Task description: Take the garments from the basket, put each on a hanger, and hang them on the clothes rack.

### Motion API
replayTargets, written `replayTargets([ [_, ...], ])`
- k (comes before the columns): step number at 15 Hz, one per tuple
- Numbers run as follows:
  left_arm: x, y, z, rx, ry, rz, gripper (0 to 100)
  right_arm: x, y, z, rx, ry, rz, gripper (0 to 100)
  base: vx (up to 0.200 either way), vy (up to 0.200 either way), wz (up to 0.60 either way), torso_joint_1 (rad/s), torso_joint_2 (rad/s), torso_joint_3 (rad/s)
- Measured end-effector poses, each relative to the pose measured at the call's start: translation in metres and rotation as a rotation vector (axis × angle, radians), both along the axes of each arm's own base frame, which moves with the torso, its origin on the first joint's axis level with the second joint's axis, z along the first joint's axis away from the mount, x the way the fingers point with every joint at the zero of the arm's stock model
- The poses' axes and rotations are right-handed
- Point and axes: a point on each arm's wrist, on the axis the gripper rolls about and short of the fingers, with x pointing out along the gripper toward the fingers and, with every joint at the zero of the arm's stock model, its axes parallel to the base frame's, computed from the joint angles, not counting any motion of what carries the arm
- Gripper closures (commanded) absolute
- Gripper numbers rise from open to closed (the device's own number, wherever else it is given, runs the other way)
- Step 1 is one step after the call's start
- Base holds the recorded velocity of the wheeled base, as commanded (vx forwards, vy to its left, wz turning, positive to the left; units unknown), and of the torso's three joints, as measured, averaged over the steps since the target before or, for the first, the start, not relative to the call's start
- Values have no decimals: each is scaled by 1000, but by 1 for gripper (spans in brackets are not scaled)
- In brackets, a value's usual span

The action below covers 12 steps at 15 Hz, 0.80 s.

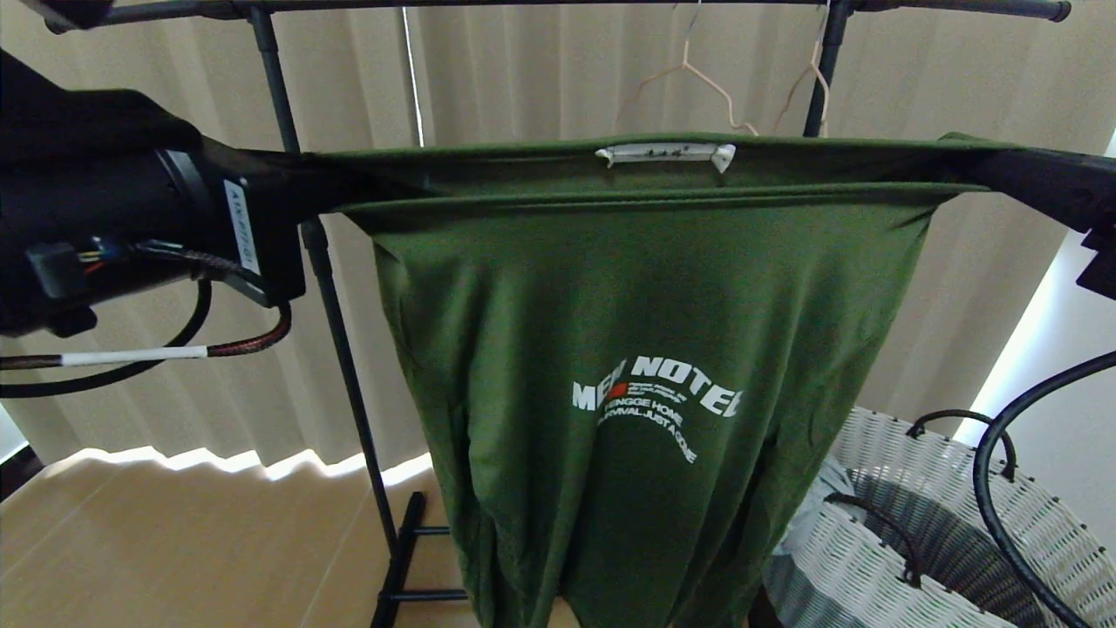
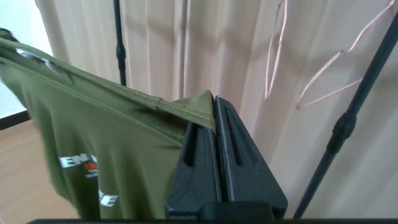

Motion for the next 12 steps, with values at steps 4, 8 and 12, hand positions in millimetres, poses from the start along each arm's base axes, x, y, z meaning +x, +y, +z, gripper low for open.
replayTargets([
  [4, 12, -6, -10, -61, 70, 73, 100, 6, -3, -5, -28, 17, -73, 100, 0, 0, 0, 0, 0, 0],
  [8, 18, -10, -9, -80, 43, 70, 100, 21, 0, -6, -28, 30, -157, 100, 0, 0, 0, 0, 0, 0],
  [12, 29, -17, -9, -91, 24, 75, 100, 20, -1, -6, -31, 39, -165, 100, 0, 0, 0, 0, 0, 0],
])
